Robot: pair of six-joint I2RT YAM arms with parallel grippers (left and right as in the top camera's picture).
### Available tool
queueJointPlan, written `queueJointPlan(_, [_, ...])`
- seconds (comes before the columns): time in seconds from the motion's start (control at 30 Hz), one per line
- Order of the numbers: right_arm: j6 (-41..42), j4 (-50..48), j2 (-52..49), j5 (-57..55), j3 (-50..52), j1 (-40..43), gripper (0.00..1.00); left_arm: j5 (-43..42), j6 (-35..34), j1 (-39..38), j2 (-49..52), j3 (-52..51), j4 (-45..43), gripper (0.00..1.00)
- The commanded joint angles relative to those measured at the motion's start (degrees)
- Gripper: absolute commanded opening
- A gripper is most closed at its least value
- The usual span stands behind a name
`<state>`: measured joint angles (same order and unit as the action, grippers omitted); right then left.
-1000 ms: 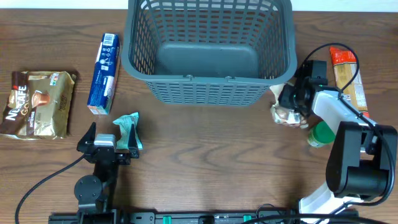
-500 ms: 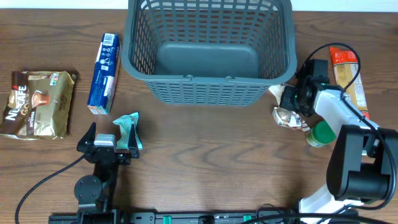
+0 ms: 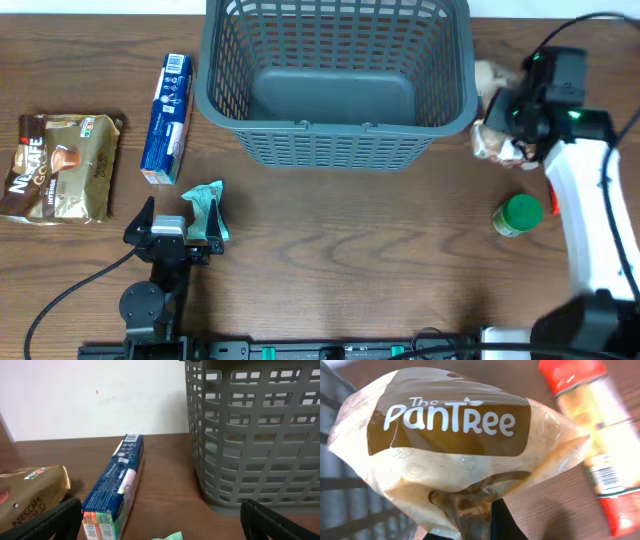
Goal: Pack container
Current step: 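Carry the bread bag into the grey basket and release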
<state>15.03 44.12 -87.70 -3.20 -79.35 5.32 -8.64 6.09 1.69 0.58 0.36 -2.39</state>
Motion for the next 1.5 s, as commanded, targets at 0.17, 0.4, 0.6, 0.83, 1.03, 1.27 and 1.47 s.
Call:
queueJointPlan(0.17, [1.7, 4.2, 7.1, -5.2, -9.0, -0.4, 0.01, -0.2, 0.5, -0.2, -0.3, -0.1, -0.3, 0.99])
queueJointPlan(0.4, [-2.8, 4.9, 10.5, -4.1, -16.5, -3.1, 0.01, -0.2, 0.5, -0.2, -0.3, -0.1, -0.3, 0.99])
queueJointPlan(0.6, [-12.1, 4.5, 10.9, -0.3, -24.5, -11.6, 0.02, -0.2, 0.5, -0.2, -0.3, -0.1, -0.3, 0.99])
queueJointPlan(0.83, [-22.3, 2.6, 9.8, 5.6, -25.4, -19.7, 0.01, -0.2, 0.5, -0.2, -0.3, -0.1, -0.3, 0.98])
queueJointPlan(1.03, [-28.9, 1.7, 4.2, 6.5, -25.4, -25.3, 0.01, -0.2, 0.5, -0.2, -0.3, -0.1, -0.3, 0.99])
queueJointPlan(1.27, [-39.5, 2.3, -5.0, 6.5, -25.4, -26.6, 0.01, -0.2, 0.5, -0.2, -0.3, -0.1, -0.3, 0.99])
queueJointPlan(1.47, [-44.3, 3.6, -13.0, 7.2, -25.4, -26.6, 0.01, -0.2, 0.5, -0.2, -0.3, -0.1, -0.3, 0.99])
